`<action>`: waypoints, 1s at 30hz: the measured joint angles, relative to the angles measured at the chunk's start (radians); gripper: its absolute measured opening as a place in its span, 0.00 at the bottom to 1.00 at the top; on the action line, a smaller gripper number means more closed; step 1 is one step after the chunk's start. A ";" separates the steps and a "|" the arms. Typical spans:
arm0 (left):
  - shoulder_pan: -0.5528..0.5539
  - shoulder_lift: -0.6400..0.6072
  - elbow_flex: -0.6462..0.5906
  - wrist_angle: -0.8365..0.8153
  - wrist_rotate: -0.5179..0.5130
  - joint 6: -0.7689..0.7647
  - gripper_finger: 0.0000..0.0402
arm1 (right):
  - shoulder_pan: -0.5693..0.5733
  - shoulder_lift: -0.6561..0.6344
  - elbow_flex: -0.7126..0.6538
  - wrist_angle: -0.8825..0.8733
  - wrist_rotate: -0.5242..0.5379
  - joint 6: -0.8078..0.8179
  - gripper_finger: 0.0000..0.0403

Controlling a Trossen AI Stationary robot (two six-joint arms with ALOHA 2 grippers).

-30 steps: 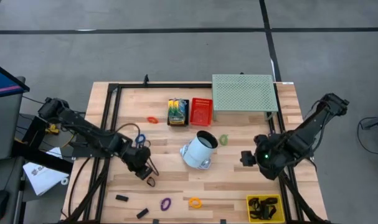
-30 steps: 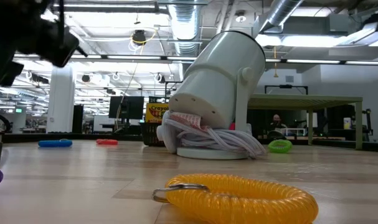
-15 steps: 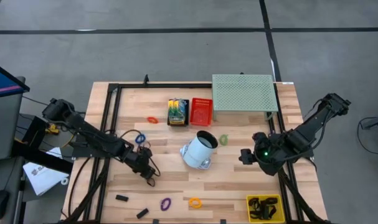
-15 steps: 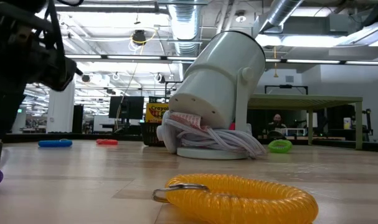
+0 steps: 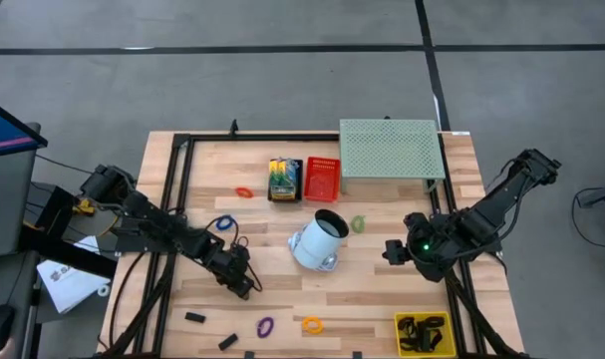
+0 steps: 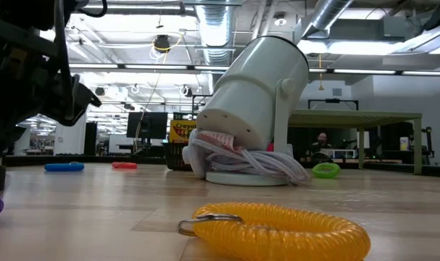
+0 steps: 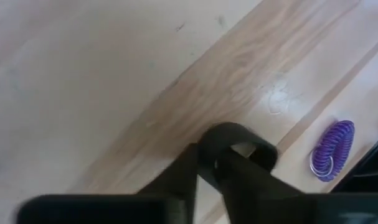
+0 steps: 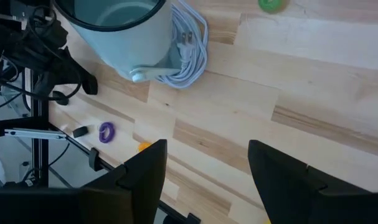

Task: Pick & Place Office Desk Supplies
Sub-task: Put the black rubber band into the yellow bin

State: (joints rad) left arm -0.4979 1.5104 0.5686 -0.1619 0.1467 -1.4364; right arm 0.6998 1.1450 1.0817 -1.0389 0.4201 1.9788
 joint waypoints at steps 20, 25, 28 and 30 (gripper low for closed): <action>0.284 -0.339 -0.002 0.269 -0.117 0.182 0.00 | -0.022 -0.015 -0.001 0.088 0.184 -0.220 0.55; 0.425 -0.375 0.065 0.427 -0.141 0.254 0.00 | -0.093 -0.047 -0.001 0.247 0.347 -0.489 0.55; 0.485 -0.340 0.157 0.426 -0.142 0.329 0.00 | -0.165 -0.063 -0.001 0.376 0.369 -0.693 0.55; 0.512 -0.295 0.230 0.426 -0.143 0.385 0.00 | -0.211 -0.067 -0.001 0.454 0.363 -0.808 0.55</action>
State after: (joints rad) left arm 0.0146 1.2150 0.7986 0.2643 0.0037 -1.0510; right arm 0.4887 1.0779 1.0809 -0.5847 0.7834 1.1711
